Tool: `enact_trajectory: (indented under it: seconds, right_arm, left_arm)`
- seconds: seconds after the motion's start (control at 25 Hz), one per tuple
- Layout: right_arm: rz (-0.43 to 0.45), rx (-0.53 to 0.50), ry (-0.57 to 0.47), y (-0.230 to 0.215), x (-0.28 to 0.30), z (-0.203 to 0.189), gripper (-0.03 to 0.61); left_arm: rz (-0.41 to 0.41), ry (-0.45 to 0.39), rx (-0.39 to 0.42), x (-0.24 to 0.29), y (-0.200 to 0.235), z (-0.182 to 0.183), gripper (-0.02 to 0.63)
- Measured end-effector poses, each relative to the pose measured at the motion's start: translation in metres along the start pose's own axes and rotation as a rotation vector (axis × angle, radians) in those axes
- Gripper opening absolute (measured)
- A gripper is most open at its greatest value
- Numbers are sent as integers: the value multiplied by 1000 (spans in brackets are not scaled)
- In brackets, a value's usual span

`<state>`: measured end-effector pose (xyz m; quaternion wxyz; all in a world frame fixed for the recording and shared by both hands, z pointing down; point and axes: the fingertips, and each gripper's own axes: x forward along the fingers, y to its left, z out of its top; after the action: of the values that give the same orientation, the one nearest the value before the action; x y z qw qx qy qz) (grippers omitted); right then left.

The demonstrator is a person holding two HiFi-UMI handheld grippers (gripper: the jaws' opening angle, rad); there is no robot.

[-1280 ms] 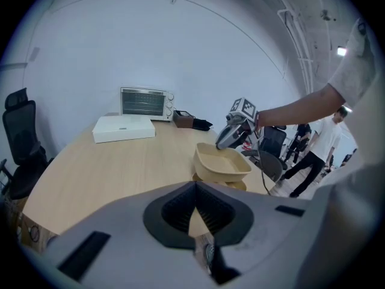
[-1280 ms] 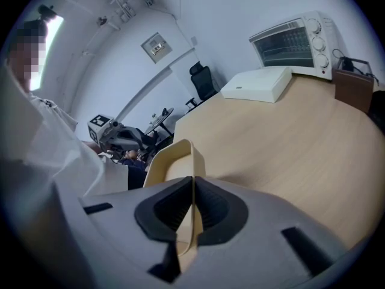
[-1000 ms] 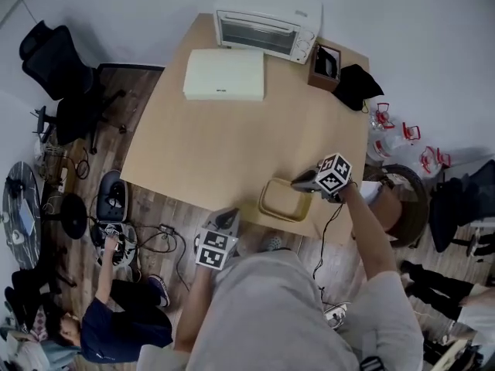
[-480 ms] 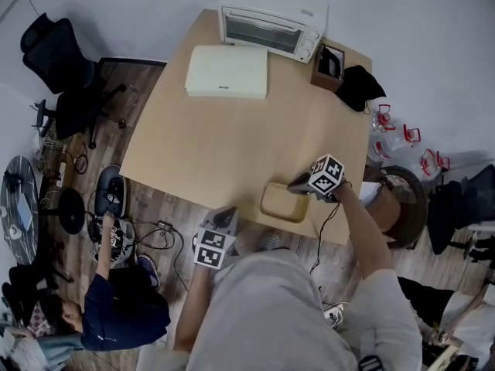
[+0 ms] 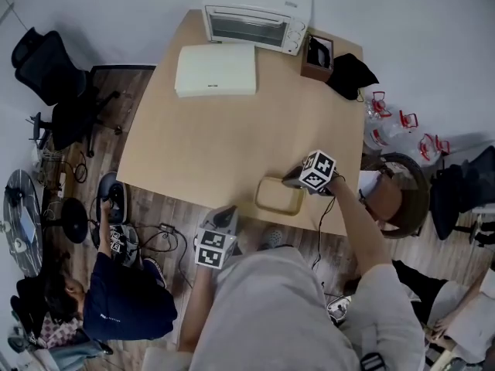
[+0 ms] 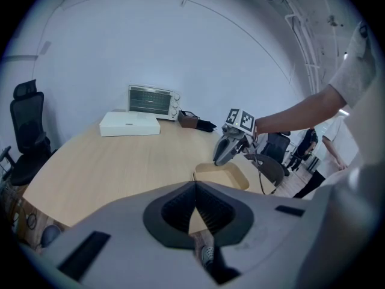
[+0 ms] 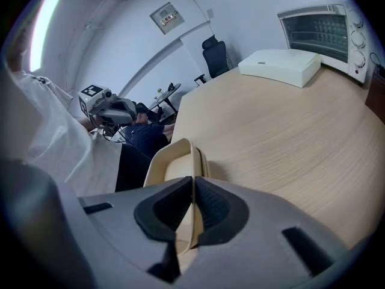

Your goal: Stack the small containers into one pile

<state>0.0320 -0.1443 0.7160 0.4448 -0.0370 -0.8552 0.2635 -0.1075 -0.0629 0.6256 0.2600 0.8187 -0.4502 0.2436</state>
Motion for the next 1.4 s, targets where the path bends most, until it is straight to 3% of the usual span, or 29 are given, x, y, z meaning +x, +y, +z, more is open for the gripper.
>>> enact_trajectory:
  seconds: [0.24,0.36,0.48,0.72,0.92,1.12,1.4]
  right_arm:
    - [-66,-9,3,-5,2,-3,34]
    - [-127,-10,-21,-10,-2,-1,78]
    - [-186,-4,-66,-11,-13,2,75]
    - [-320,90,-292,2,-59,7,83]
    - [-436,143,-452,34,-94,-13,89]
    - [-533,207,-548,70,-103,-55,98]
    - [-604,300,-674,119,-91,-93,107]
  left_arm:
    - [-13,8,-8,0,-13,-3,5]
    - [-17,5,-21,1,-19,-6,5]
    - [-16,-3,-27,3,-25,-7,5]
    - [-18,-5,-16,6,-40,-10,5]
    - [-19,-25,-26,13,-53,-5,5]
    - [-3,-51,-18,16,-61,5,5]
    - [29,-81,-2,5,-83,-1,5]
